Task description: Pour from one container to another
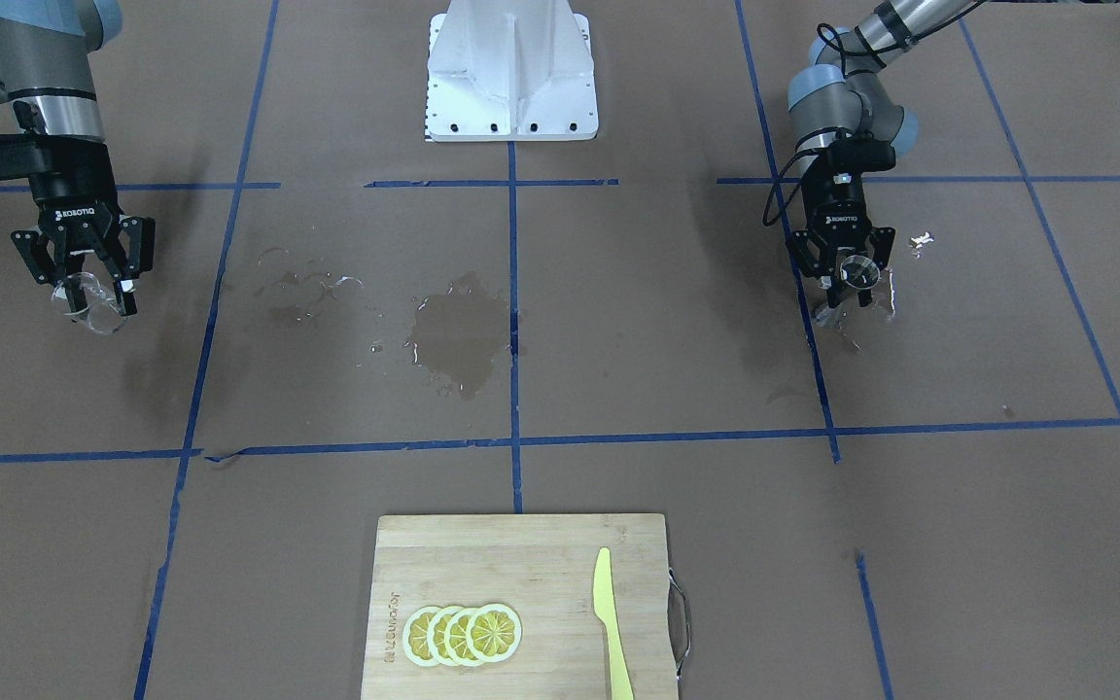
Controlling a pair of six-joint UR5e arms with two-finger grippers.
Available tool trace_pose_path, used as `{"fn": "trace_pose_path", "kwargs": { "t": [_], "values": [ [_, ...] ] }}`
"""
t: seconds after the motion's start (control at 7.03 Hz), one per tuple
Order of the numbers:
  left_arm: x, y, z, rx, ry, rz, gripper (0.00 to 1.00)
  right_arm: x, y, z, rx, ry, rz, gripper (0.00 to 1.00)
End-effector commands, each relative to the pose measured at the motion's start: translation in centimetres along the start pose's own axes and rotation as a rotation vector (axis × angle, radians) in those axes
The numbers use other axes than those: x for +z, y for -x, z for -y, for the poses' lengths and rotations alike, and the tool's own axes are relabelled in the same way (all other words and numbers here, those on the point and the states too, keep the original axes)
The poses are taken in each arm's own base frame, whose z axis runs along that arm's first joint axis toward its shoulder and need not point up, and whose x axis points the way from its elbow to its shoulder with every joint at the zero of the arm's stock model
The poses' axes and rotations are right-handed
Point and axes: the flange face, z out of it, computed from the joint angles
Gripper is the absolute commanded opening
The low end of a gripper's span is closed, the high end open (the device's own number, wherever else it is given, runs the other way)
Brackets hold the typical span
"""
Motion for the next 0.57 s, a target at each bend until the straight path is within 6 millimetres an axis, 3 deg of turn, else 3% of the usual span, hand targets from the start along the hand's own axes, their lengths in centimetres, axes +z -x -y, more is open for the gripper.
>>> {"fn": "trace_pose_path", "kwargs": {
  "t": [0.0, 0.28, 0.43],
  "values": [
    [0.0, -0.1, 0.1, 0.0, 0.008, -0.004, 0.79, 0.0, 0.0, 0.0, 0.0, -0.001, -0.001, 0.0],
    [-0.1, 0.5, 0.2, 0.005, 0.026, -0.011, 1.0, 0.0, 0.0, 0.0, 0.0, -0.001, -0.001, 0.0],
    [-0.6, 2.2, 1.7, 0.037, 0.062, -0.031, 1.0, 0.0, 0.0, 0.0, 0.0, -0.001, -0.001, 0.0]
  ]
}}
